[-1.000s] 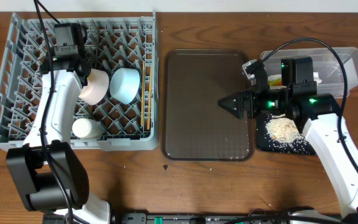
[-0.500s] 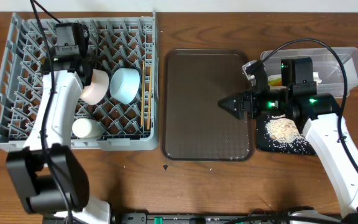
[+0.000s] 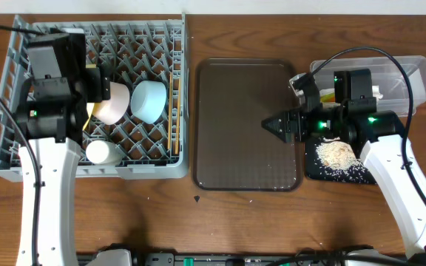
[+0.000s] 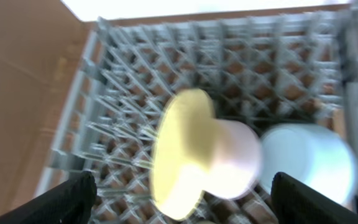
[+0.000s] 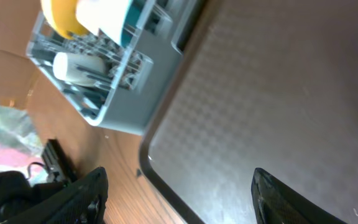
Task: Sort waste into correct bins and load items into the dishwasher
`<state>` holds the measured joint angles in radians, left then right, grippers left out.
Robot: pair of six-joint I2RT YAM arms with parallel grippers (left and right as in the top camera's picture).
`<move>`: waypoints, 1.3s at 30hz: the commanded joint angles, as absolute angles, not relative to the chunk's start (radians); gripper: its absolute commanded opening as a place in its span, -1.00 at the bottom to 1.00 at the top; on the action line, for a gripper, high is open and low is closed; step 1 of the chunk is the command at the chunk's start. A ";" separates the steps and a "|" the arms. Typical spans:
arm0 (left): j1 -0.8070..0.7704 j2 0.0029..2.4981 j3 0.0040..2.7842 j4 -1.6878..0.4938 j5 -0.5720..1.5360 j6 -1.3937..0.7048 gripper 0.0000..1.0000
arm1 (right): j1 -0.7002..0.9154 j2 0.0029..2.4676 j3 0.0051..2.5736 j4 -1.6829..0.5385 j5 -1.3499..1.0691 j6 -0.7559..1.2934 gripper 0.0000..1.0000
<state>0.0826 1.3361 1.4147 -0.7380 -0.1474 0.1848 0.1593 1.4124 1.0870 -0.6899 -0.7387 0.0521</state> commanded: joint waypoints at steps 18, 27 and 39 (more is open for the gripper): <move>-0.135 1.080 1.426 -0.962 -0.033 -0.065 0.83 | 0.158 0.840 1.093 -0.754 -0.371 0.164 0.99; -0.135 1.092 1.426 -0.965 -0.033 -0.065 0.84 | 0.156 0.829 1.084 -0.728 -0.327 0.040 0.99; -0.135 1.092 1.426 -0.965 -0.033 -0.065 0.84 | 0.144 0.281 0.334 -0.175 -0.345 -0.237 0.99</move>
